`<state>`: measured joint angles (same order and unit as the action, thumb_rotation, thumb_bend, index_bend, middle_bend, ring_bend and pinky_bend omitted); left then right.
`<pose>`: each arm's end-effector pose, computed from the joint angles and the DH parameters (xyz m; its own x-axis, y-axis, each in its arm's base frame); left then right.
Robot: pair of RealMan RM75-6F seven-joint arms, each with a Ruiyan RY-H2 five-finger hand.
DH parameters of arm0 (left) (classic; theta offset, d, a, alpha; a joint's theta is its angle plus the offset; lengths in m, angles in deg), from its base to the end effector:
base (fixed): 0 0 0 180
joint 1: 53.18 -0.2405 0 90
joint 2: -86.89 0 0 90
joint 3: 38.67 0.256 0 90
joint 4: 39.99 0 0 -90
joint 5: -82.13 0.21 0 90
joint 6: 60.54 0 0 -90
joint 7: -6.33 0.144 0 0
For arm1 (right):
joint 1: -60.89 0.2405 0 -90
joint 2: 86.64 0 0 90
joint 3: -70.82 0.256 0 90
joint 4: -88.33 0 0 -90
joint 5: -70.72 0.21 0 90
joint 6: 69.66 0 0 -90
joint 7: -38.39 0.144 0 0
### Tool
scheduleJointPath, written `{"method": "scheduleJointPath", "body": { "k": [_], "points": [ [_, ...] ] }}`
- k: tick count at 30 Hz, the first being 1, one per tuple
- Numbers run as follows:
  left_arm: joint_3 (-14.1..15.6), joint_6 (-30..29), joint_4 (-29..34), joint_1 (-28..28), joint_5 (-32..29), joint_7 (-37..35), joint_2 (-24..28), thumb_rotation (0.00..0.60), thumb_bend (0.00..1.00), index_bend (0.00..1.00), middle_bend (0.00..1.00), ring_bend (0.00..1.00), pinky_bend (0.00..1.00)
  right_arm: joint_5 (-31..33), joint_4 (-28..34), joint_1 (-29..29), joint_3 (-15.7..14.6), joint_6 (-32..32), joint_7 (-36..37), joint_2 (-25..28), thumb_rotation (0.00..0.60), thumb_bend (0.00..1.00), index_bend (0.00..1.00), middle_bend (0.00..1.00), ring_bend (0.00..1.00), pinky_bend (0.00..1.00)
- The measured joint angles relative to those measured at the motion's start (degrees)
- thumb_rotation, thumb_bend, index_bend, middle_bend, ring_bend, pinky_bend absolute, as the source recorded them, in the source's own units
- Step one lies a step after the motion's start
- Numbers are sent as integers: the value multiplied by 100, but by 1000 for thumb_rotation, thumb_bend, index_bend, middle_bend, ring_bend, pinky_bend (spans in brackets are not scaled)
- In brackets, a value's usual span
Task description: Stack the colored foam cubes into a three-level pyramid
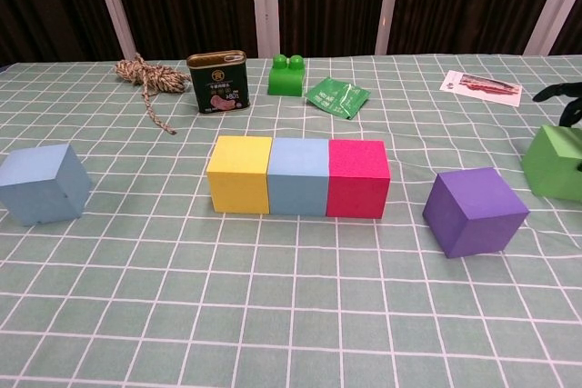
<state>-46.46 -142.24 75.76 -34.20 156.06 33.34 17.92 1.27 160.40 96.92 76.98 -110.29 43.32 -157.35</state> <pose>-0.1841 0.2390 0.1184 0.3552 0.0003 0.9348 0.9277 -0.1231 -0.3525 -0.2999 -0.3651 0.1012 0.4637 -0.4001 0.7905 -0.8801 -0.1050 0.4630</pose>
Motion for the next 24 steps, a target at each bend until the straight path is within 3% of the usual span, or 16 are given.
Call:
{"method": "scheduleJointPath", "body": {
  "k": [13,24],
  "points": [
    [-14,6,28,-10,8,-27,19,600,59,32,91,14,75,-80,199,-30,92,-231,16,132,600,253,52,417,255,0],
    [-43,36,95,-12,-12,-109,87,600,59,32,91,14,76,37,1394,42,358,-463,-318,893,600,253,52,427,263,0]
  ]
}}
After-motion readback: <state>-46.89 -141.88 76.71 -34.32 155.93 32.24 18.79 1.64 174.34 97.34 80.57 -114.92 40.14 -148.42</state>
